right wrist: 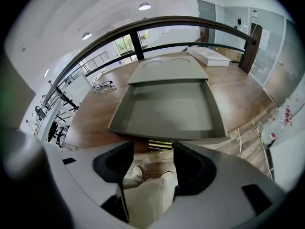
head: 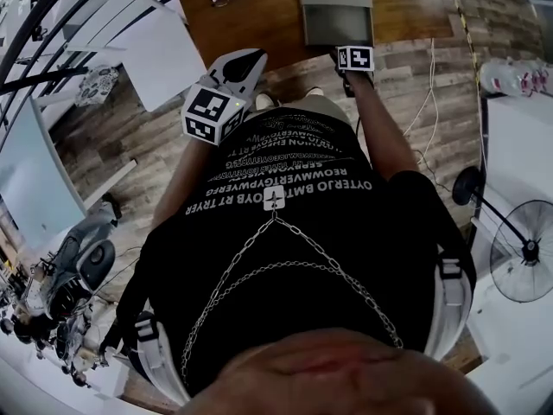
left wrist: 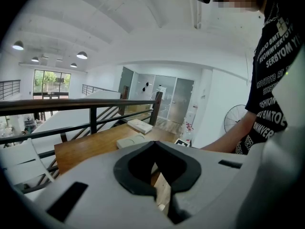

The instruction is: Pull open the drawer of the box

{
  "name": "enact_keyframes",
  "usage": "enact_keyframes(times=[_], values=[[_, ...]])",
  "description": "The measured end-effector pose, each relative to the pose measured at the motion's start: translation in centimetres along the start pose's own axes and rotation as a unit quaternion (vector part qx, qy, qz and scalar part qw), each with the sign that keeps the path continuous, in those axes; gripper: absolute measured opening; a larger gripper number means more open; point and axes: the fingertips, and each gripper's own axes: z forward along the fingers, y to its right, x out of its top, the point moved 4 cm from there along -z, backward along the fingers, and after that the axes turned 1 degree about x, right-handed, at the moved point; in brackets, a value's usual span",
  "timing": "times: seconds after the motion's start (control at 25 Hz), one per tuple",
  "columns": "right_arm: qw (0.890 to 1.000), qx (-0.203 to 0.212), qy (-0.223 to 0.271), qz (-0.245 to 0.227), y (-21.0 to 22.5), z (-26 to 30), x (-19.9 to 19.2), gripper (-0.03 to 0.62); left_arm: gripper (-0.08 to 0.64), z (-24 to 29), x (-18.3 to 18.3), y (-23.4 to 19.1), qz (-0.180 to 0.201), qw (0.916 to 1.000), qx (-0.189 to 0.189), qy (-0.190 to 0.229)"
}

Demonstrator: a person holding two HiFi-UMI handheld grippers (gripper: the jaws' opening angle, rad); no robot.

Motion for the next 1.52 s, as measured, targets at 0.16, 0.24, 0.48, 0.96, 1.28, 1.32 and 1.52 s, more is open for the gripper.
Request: enact_keyframes(times=[0.16, 0.24, 0.48, 0.96, 1.28, 1.32, 1.52], values=[[0.998, 0.003, 0.050, -0.024, -1.0, -2.9, 0.6, 0.240, 0.005, -0.3, 0.4, 0.1, 0.019, 0.9998, 0.009, 0.005], [0.995, 0.006, 0.094, -0.035, -1.7, -5.0, 1.6, 0.178, 0.005, -0.4, 0.9, -0.1, 0.035, 0.9991, 0.018, 0.013], [0.954, -0.018, 0.271, -0.127, -5.3, -15.0, 6.5, -0.002, 0.005, -1.0, 3.5, -0.4, 0.061, 0.9963, 0.038, 0.048], [0.884, 0.025, 0.427, -0.189, -13.8, -30.6, 12.4, -0.003, 0.005, -3.2, 8.4, -1.3, 0.104, 0.9877, 0.011, 0.116], [0.866, 0.008, 0.462, -0.192, -15.2, -36.4, 12.8, -0.003, 0.005, -4.4, 10.8, -0.5, 0.119, 0.9807, -0.011, 0.155], [0.866, 0.001, 0.462, -0.191, -15.1, -36.8, 12.7, -0.003, 0.005, -4.4, 10.7, -0.5, 0.120, 0.9810, -0.015, 0.152], [0.874, -0.028, 0.447, -0.187, -13.2, -37.3, 11.8, -0.003, 0.005, -3.1, 10.8, -0.6, 0.119, 0.9795, -0.028, 0.160]])
